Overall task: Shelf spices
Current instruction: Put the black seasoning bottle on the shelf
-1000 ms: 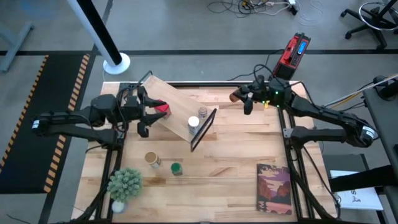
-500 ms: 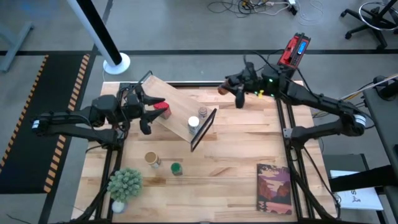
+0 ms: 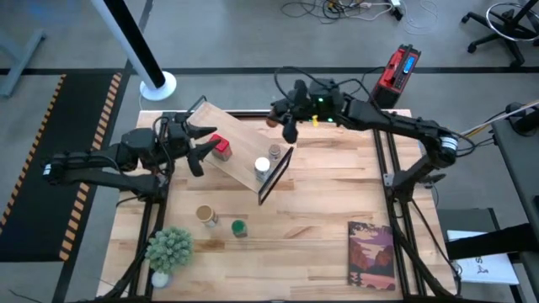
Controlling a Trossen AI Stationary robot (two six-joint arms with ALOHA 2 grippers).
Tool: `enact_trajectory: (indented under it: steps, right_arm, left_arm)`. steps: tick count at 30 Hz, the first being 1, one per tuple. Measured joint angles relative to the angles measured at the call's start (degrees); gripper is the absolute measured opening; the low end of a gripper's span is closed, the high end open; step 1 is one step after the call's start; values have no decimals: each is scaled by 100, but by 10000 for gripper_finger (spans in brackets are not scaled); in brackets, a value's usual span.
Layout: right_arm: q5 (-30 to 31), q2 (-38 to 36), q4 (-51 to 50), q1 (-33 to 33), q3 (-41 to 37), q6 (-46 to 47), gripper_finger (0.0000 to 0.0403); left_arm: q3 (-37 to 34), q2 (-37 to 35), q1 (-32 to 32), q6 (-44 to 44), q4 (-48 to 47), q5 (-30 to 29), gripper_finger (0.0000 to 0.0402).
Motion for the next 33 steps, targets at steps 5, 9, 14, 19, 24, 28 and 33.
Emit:
enact_trajectory:
  steps: [5, 9, 14, 19, 24, 28, 33]
  right_arm:
    - [-97, 489, -185, 31, 419, -5, 182]
    - [-284, 738, -239, 61, 661, 43, 176]
    - [-332, 899, -266, 116, 776, 178, 182]
    - [-334, 1069, -293, 212, 979, 184, 180]
    - [-338, 1436, -510, 249, 1445, 140, 177]
    - [-352, 1847, -870, 249, 1901, 1, 185]
    - [-381, 2379, -1232, 260, 2546, -114, 180]
  left_arm:
    - [0, -21, 0, -90, -96, 0, 170]
    - [0, -15, 0, -106, -102, 0, 171]
    - [0, -11, 0, -108, -106, 2, 175]
    - [0, 1, 0, -110, -101, 2, 172]
    - [0, 27, 0, -132, -86, 2, 169]
    - [0, 29, 0, -132, -80, 2, 173]
    - [0, 23, 0, -124, -83, 3, 179]
